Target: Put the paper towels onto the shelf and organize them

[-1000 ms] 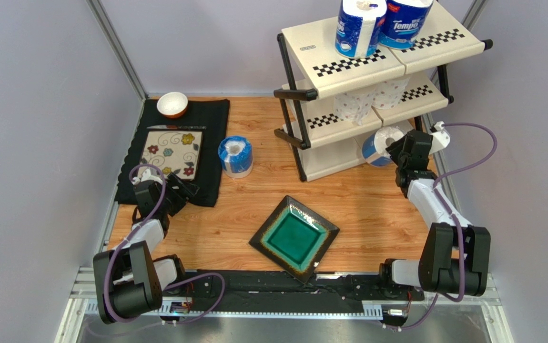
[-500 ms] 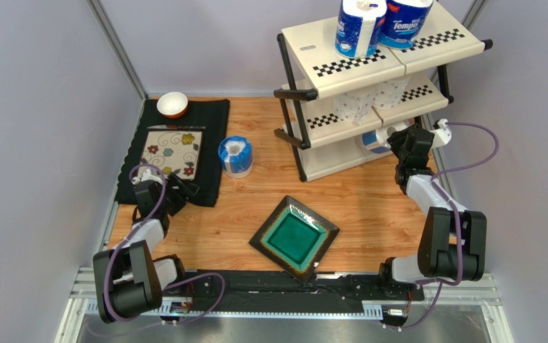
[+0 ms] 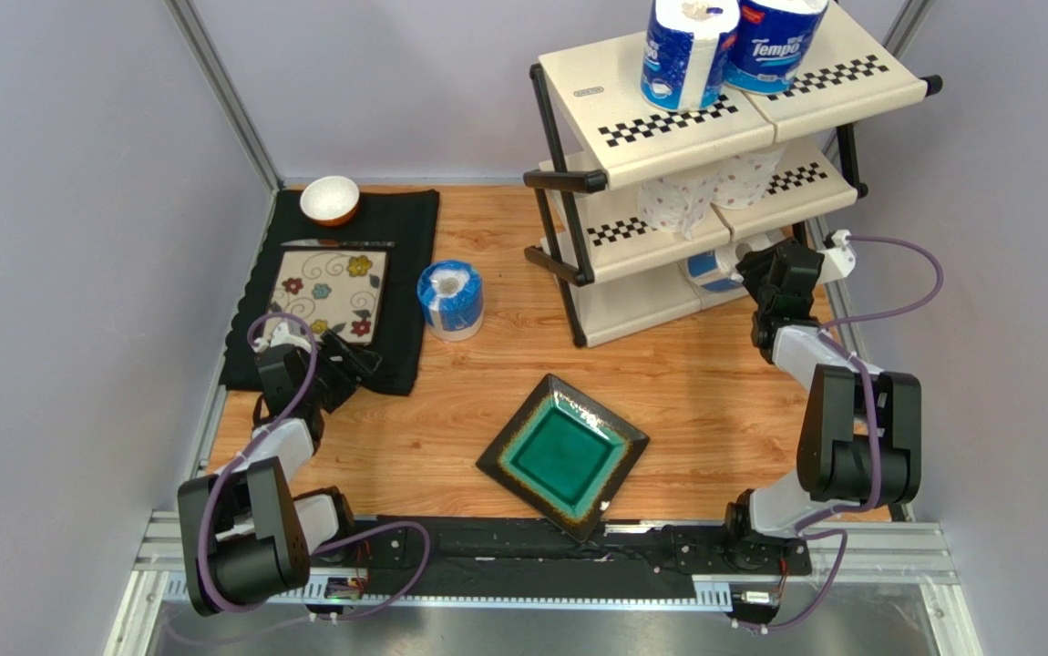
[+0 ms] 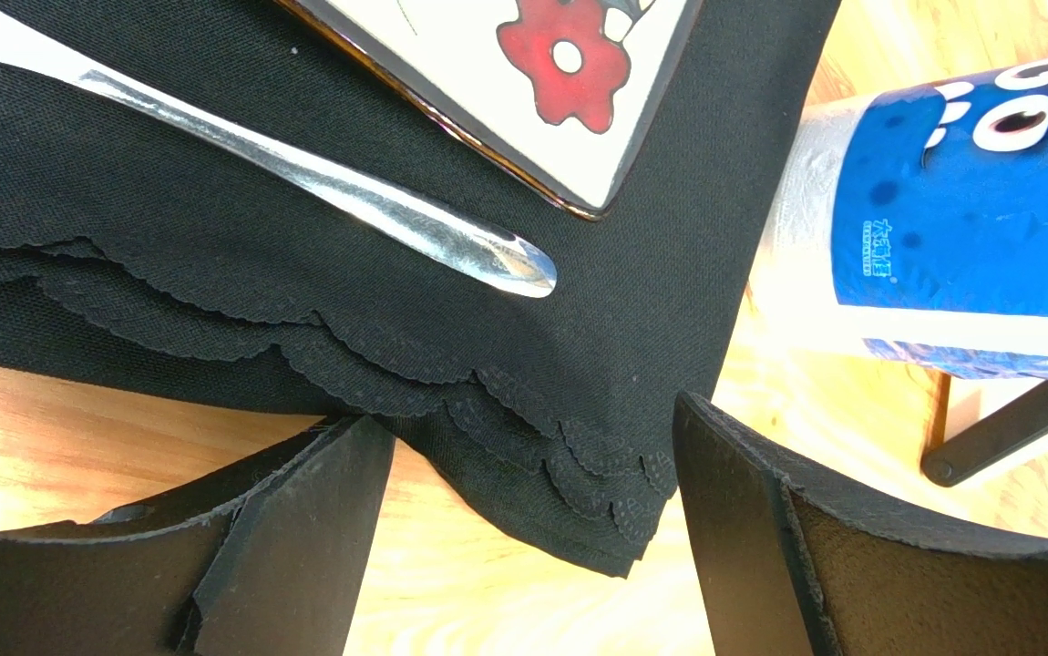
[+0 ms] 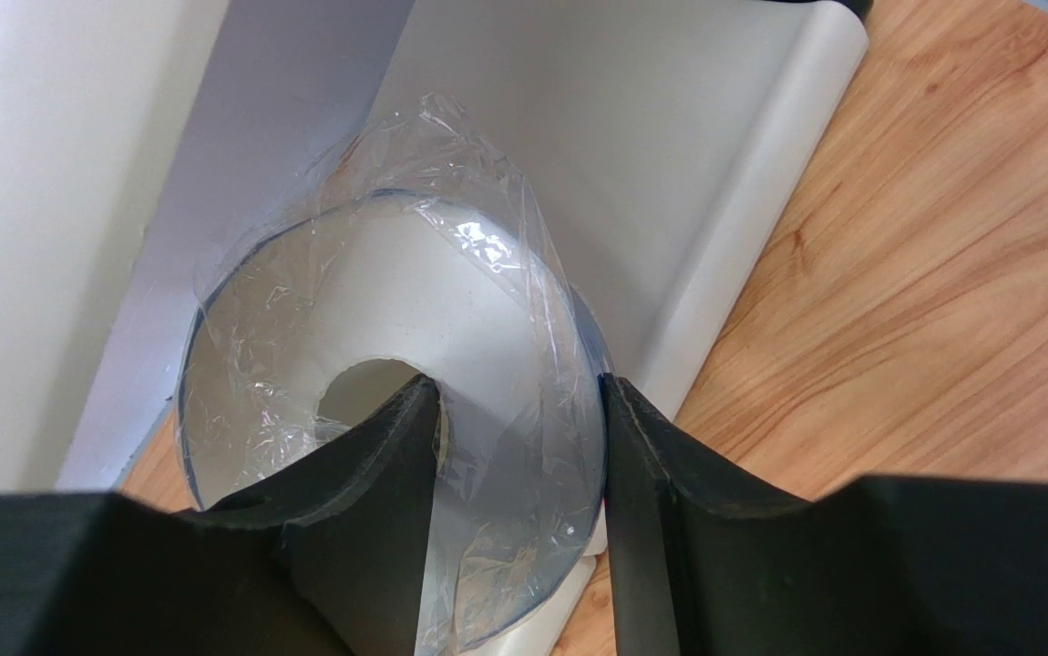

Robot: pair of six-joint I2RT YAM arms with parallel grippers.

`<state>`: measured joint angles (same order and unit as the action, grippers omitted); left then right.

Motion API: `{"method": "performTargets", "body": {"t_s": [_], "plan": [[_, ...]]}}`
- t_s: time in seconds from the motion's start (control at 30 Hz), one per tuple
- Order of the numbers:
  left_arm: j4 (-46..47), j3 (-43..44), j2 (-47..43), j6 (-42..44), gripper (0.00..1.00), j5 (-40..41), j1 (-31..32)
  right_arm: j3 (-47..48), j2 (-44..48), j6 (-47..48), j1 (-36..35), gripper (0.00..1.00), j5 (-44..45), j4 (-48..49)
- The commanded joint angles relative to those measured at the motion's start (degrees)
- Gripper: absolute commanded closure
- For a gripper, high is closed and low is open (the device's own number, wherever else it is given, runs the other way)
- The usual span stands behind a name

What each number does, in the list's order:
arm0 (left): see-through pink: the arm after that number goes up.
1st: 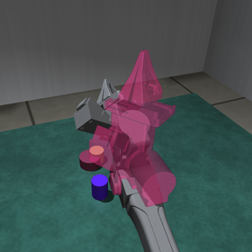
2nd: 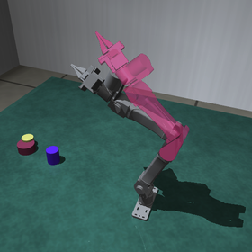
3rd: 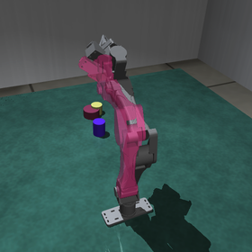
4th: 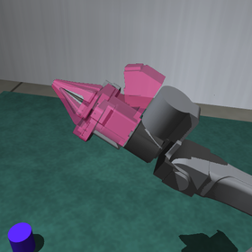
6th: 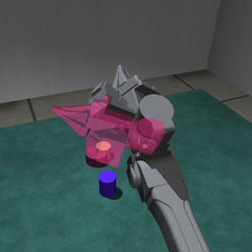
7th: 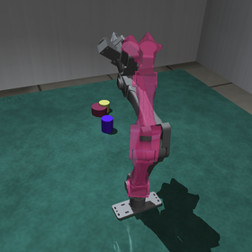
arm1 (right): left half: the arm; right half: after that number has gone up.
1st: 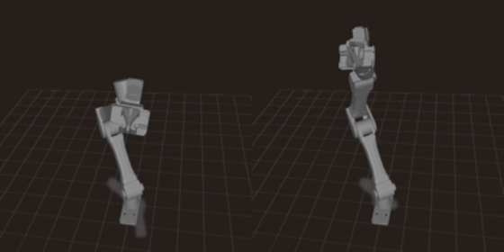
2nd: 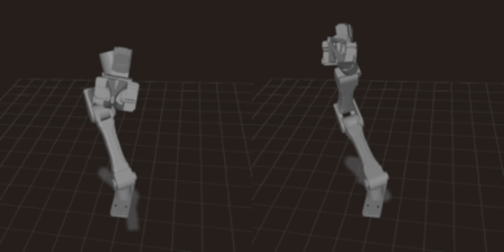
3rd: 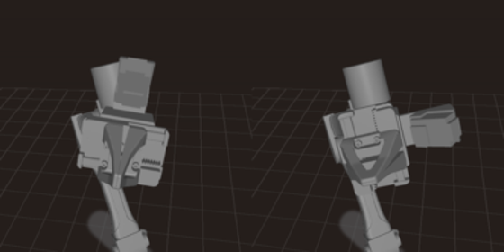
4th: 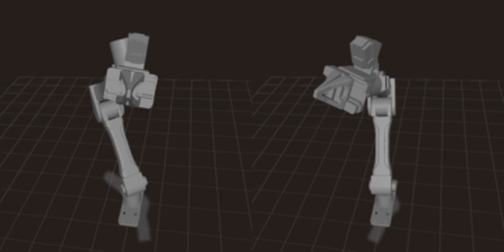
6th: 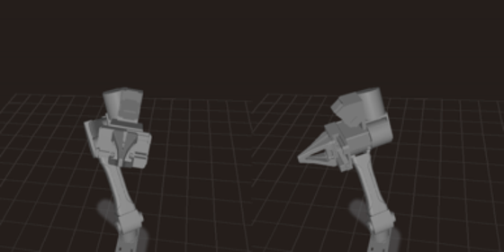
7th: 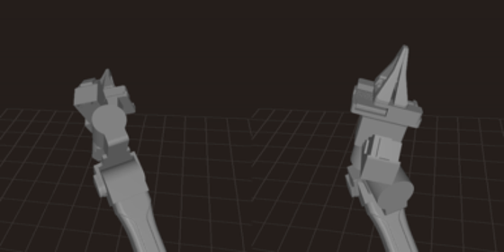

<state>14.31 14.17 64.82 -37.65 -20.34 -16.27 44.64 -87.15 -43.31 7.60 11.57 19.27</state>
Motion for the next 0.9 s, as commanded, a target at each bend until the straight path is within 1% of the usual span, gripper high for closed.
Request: {"method": "performTargets", "body": {"t_s": [0.0, 0.07, 0.23, 0.37, 0.57, 0.87], "plan": [[-6.0, -2.4, 2.0, -0.6, 0.16, -0.8, -0.3, 3.5, -0.6, -1.4, 0.1, 0.65, -0.3, 6.1], [-6.0, -2.4, 2.1, -0.7, 0.16, -1.0, -0.3, 4.0, -1.2, -1.3, 0.1, 0.61, -0.9, 6.0], [-5.7, -2.4, 2.3, -0.8, 0.16, -1.4, -0.4, 5.0, -2.1, -0.8, 0.1, 0.56, -3.2, 5.3], [-5.7, -2.5, 2.2, -0.8, 0.16, -1.4, -0.5, 5.3, -2.6, -0.4, 0.1, 0.50, -4.8, 5.1], [-5.7, -2.6, 2.1, -0.8, 0.16, -1.4, -0.6, 5.4, -2.1, 0.4, 0.1, 0.43, -5.2, 4.8], [-5.7, -2.6, 2.1, -0.8, 0.16, -1.4, -0.7, 4.5, -0.5, 0.9, 0.2, 0.41, -5.8, 4.6]]}}
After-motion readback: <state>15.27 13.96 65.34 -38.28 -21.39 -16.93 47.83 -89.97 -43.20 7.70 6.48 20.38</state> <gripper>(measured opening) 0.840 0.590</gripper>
